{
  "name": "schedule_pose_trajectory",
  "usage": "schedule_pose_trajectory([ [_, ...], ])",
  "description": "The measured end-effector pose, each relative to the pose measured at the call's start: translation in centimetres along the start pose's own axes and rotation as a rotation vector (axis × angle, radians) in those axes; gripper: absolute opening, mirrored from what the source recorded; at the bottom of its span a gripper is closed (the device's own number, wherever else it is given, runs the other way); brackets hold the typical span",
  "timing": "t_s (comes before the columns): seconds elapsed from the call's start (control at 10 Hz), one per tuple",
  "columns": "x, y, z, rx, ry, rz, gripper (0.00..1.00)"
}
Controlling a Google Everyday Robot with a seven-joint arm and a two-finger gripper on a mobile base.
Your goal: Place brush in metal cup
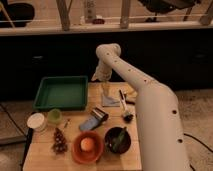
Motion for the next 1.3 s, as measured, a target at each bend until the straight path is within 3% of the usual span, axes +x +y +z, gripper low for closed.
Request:
schedule_pose_trajectory([
  [1.3, -0.02, -0.07, -0.06, 0.008, -0.005, -0.013, 0.80],
])
